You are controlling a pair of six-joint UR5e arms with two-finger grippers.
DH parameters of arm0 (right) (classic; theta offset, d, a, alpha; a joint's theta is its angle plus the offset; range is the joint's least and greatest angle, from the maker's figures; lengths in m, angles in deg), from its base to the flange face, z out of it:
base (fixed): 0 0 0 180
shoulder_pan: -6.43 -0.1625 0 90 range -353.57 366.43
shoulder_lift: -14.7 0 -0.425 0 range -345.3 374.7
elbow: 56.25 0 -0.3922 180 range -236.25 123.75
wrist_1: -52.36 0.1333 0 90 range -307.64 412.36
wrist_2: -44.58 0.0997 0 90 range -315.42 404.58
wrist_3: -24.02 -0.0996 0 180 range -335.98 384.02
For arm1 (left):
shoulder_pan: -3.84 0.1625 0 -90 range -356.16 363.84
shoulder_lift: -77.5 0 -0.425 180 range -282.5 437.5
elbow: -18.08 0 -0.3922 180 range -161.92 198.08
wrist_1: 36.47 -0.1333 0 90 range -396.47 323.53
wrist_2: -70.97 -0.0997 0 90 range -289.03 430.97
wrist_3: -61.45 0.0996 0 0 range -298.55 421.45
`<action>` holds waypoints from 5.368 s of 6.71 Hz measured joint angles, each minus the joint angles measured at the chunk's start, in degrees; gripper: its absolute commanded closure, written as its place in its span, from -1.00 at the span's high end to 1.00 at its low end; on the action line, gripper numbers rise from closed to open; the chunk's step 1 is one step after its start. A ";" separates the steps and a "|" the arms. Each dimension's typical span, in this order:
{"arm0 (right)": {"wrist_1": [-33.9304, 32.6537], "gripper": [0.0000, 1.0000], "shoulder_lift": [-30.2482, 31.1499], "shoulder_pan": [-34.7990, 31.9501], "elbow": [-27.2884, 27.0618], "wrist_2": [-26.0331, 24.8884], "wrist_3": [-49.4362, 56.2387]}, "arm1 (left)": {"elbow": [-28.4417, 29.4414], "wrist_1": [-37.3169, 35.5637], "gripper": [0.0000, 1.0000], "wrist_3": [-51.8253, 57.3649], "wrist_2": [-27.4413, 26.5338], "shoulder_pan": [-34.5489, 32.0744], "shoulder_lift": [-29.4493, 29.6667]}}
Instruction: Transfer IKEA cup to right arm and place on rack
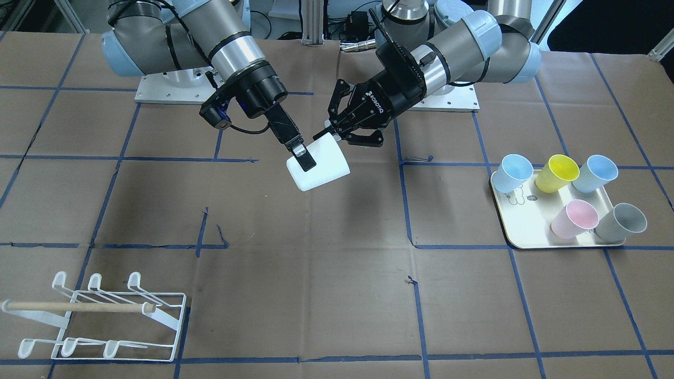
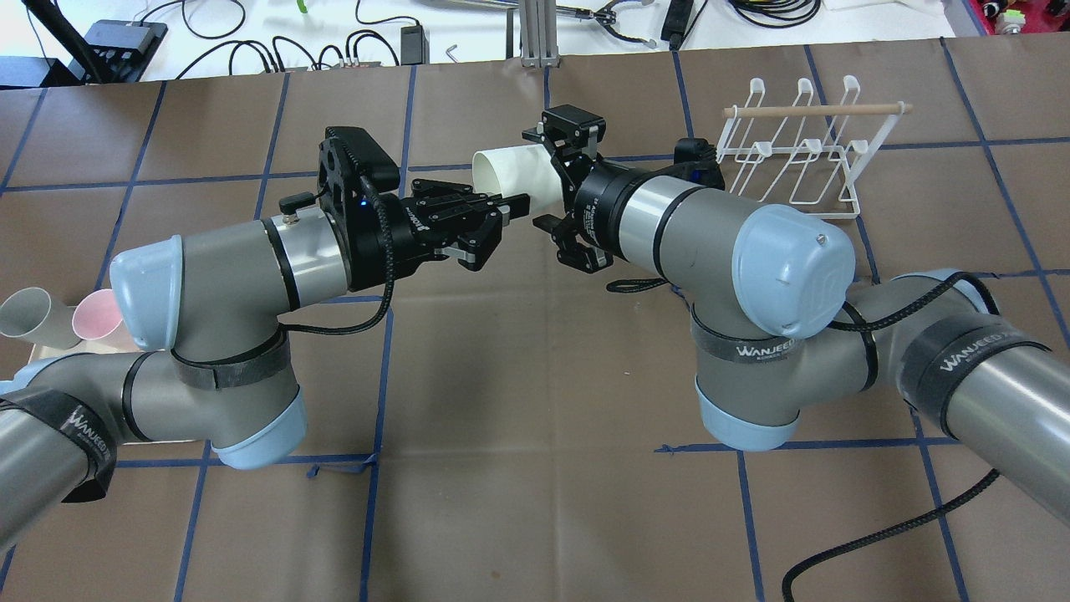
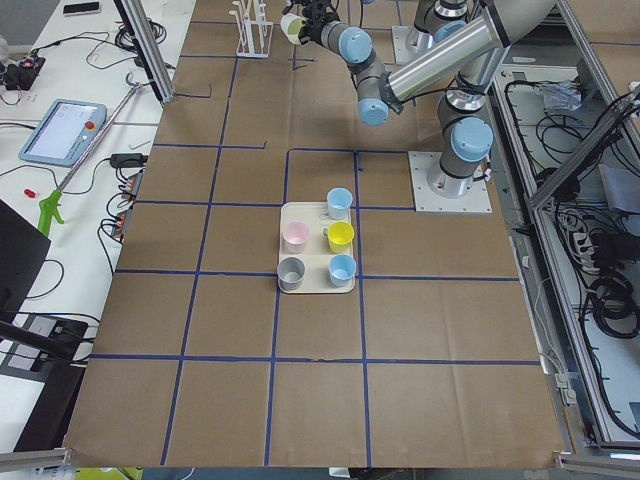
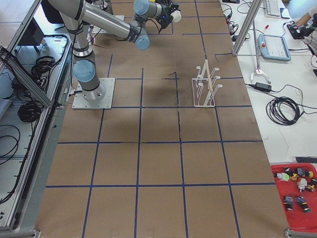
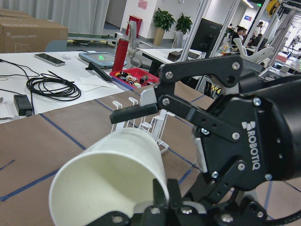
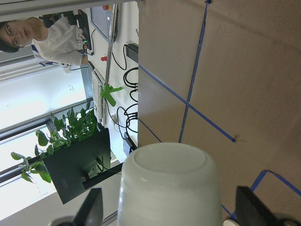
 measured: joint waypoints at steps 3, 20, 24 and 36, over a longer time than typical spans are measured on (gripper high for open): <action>0.01 0.35 -1.03 -0.11 0.62 0.02 0.16 | 0.00 0.00 -1.00 -0.01 0.02 0.03 0.02; -12.53 -0.81 -10.27 15.57 7.49 -3.99 44.52 | 8.89 22.86 0.98 -7.91 -25.56 9.03 -3.15; -15.34 -0.81 -15.64 20.06 14.15 -11.39 83.41 | 31.61 77.07 0.99 -16.17 -53.73 1.80 -1.90; -19.53 -0.70 -29.24 19.96 19.35 -20.31 96.93 | 18.26 91.14 0.97 14.61 -60.22 29.23 -16.74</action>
